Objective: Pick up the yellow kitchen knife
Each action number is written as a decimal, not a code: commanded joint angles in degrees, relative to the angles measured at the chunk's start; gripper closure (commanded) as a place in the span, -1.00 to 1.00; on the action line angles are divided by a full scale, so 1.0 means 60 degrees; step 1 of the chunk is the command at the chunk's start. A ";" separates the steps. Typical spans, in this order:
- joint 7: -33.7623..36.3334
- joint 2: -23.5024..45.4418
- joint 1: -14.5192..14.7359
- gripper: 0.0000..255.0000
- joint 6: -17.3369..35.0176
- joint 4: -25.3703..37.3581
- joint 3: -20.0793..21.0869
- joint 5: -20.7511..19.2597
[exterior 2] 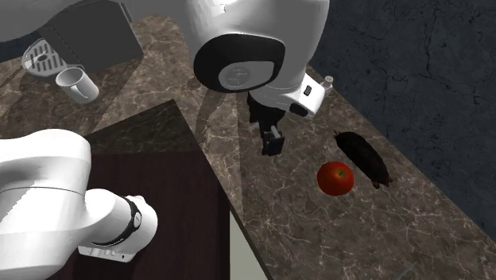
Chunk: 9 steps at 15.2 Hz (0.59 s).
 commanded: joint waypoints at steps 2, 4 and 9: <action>0.0259 0.0950 0.0129 -1.00 0.0722 0.0343 0.0333 -0.0097; 0.0464 0.1652 0.0203 -1.00 0.1172 0.0651 0.0534 -0.0256; 0.1089 0.3451 0.0445 -1.00 0.2102 0.1610 0.0917 -0.0916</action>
